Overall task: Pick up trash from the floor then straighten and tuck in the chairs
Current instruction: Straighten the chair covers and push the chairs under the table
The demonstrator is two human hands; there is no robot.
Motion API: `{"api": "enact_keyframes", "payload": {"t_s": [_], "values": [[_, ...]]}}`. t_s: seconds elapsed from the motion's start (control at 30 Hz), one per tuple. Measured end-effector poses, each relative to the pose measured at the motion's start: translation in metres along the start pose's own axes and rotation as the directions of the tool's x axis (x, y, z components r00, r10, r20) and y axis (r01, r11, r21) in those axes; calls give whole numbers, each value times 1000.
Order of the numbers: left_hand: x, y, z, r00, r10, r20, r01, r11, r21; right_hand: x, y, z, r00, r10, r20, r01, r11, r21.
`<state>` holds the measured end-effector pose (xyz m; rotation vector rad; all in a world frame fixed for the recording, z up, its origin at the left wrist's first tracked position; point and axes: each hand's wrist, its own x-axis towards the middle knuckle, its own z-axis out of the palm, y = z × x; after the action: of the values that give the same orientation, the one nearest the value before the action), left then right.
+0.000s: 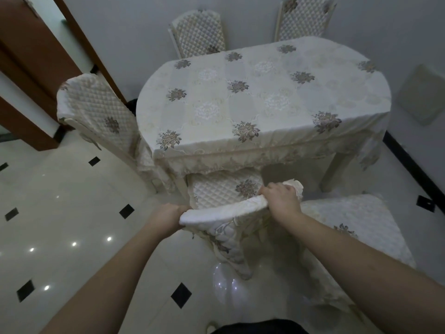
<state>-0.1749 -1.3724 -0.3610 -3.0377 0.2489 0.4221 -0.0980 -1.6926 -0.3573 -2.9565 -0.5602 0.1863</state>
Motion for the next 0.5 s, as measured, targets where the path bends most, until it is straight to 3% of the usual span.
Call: {"api": "enact_keyframes", "payload": {"t_s": [0.27, 0.5], "values": [[13, -59, 1, 997, -70, 36, 70, 998, 8, 26, -45, 11, 1000, -17, 14, 17, 1000, -3], [28, -66, -19, 999, -38, 38, 36, 998, 42, 49, -47, 8, 1000, -21, -7, 21, 999, 49]]}}
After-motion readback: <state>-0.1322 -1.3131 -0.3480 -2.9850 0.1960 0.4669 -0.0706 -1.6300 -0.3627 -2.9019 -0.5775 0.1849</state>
